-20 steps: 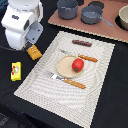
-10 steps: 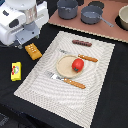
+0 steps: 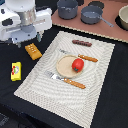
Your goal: Interact with the objects in diverse but meaningful ways.
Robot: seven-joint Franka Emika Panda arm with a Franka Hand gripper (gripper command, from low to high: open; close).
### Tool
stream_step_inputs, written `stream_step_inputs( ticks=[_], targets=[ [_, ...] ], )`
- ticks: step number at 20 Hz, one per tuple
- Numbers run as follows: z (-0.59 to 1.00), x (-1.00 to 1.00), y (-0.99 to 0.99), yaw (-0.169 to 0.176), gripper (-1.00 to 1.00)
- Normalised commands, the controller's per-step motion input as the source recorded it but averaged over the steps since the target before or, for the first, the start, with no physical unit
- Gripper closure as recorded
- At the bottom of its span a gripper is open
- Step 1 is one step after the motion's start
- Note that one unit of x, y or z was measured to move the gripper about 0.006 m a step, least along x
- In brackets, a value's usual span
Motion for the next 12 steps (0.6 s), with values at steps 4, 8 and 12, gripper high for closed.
stream_step_inputs(
  ticks=[4, 8, 12],
  targets=[
    [-0.37, -0.13, 0.26, 0.000, -1.00],
    [-0.36, -0.06, 0.14, 0.000, -1.00],
    [-0.35, -0.06, 0.11, 0.000, -1.00]
  ],
)
